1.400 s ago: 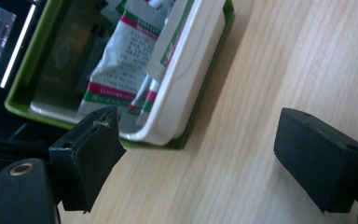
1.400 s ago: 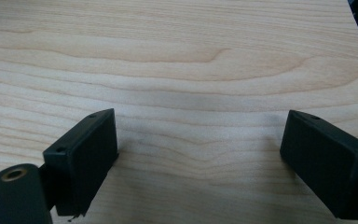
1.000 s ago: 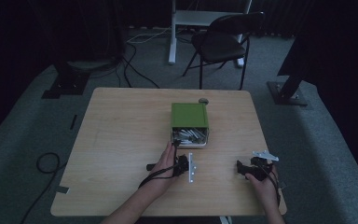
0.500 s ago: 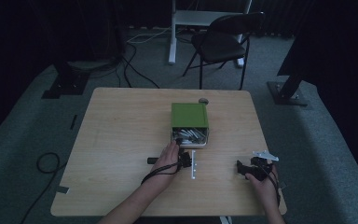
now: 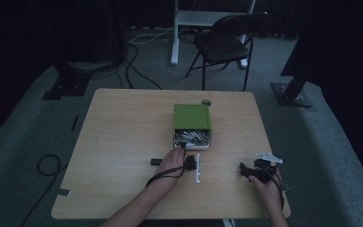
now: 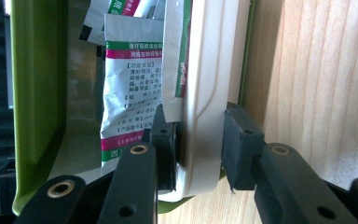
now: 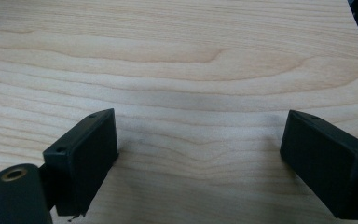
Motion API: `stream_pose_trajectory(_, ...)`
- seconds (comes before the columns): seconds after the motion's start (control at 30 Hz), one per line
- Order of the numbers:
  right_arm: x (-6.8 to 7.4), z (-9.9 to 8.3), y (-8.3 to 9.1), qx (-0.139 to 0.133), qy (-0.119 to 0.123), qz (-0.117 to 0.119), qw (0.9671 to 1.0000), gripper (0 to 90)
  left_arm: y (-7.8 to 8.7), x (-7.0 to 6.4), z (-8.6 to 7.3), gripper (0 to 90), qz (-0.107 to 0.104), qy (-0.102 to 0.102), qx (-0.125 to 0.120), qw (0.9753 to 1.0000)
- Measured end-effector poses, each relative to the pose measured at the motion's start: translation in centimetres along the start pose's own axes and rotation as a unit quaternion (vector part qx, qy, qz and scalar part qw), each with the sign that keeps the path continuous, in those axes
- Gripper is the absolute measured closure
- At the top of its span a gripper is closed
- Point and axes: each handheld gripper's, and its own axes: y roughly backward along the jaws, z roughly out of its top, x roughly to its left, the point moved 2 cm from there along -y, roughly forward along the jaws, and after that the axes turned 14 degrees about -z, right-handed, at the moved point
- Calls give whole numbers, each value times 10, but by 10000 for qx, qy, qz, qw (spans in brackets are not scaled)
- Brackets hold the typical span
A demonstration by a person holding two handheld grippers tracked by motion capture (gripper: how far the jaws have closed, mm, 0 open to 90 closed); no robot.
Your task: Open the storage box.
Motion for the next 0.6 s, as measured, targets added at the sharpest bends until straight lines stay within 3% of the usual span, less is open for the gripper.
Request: stream_pose_trajectory(0.6,0,0,0,-1,-1,1,10000,104,6,-1,0,703,-97,32,-31,9999)
